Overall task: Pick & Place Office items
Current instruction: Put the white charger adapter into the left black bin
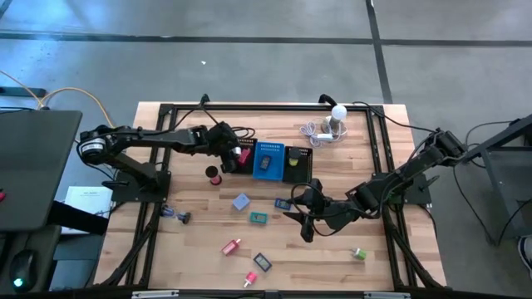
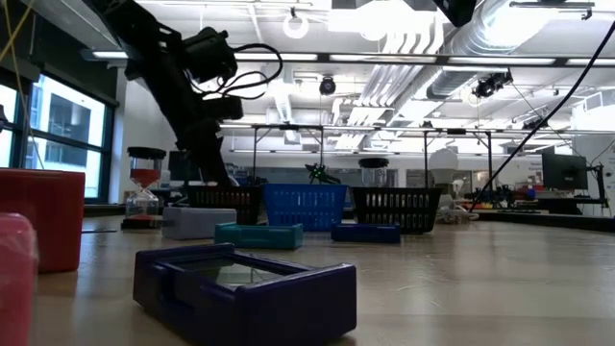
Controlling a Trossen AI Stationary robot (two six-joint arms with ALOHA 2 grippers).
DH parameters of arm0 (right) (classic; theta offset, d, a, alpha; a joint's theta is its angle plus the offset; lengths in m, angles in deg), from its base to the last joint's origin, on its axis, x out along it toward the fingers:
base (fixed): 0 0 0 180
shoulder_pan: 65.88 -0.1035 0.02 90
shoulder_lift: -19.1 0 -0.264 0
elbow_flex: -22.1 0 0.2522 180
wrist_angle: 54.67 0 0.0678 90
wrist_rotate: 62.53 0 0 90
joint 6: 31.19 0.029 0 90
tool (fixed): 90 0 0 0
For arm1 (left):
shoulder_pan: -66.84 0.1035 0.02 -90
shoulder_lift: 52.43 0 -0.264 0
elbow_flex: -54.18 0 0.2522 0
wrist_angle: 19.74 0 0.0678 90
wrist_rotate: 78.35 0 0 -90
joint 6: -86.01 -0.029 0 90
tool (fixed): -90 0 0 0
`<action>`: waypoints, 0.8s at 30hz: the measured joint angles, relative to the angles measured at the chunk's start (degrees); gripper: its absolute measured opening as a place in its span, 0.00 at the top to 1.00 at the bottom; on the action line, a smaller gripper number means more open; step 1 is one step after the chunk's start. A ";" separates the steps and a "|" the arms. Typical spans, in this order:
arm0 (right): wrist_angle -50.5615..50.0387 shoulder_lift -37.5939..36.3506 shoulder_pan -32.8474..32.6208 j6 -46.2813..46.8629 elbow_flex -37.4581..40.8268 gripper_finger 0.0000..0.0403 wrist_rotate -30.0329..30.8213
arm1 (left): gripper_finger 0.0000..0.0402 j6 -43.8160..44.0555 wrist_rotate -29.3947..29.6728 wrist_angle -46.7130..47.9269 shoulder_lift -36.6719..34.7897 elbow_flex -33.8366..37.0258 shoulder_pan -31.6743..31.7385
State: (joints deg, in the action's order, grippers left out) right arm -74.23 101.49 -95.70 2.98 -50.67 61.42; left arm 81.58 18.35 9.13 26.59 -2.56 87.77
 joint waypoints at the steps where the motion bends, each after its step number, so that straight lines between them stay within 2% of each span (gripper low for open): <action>1: 0.00 0.00 0.00 0.01 0.00 0.57 0.00 | 0.64 0.33 -0.06 0.00 0.00 0.00 0.02; 8: 0.00 0.00 0.00 0.04 0.00 0.57 0.00 | 0.57 1.29 -0.02 -0.11 0.00 0.00 0.02; 24: 0.11 0.00 -0.07 0.05 0.00 0.57 -0.07 | 0.57 -0.06 1.35 -0.11 2.80 0.02 -0.56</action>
State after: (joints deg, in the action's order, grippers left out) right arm -74.12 101.49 -95.77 3.03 -50.67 61.36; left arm 81.52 19.70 9.02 29.39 -2.54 87.21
